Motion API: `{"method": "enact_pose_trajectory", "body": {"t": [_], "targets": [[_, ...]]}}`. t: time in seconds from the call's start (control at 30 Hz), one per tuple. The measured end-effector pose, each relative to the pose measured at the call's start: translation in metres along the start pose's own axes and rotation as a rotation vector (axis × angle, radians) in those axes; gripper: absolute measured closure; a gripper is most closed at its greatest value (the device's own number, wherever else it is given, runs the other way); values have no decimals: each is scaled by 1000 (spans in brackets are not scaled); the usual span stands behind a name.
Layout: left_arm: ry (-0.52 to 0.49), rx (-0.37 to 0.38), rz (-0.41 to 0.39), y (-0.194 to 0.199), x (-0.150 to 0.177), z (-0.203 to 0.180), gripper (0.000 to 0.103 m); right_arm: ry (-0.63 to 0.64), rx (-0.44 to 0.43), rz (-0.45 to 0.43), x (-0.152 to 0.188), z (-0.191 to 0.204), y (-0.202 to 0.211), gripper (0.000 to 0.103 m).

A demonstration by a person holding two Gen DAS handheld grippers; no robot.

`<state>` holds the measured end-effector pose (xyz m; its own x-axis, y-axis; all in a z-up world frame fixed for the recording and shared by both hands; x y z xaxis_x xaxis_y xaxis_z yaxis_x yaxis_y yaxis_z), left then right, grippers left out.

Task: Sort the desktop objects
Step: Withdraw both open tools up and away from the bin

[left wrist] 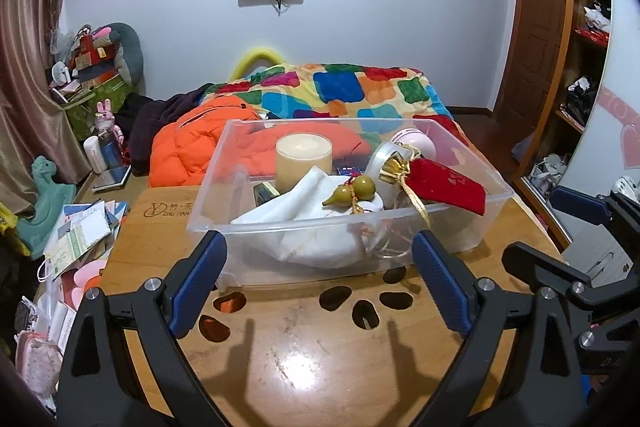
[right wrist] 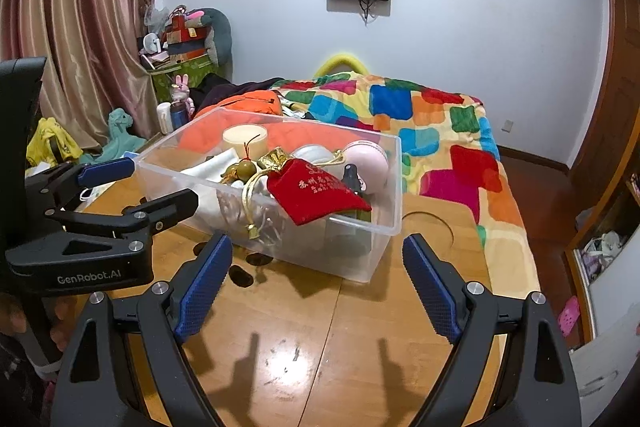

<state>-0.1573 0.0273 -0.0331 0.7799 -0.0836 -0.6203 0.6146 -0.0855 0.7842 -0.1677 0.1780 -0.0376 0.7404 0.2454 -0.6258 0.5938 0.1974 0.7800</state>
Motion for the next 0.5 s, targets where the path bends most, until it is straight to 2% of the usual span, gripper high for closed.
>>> {"method": "enact_pose_trajectory", "body": {"t": [0.5], "targets": [[-14,-7,-11,2,10,-9,8,1,-2,22,14,1,1,18]]}}
Point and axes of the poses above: each gripper's, at about its wrist camera, not at the fingertips, and y roughly against the way its jaws point, z to its left, x to its underside, the point moved 6 cm from there along -y, roughly the way its jaws point, and after that the axes turned 14 degrees about z, right-handed, at the moved point
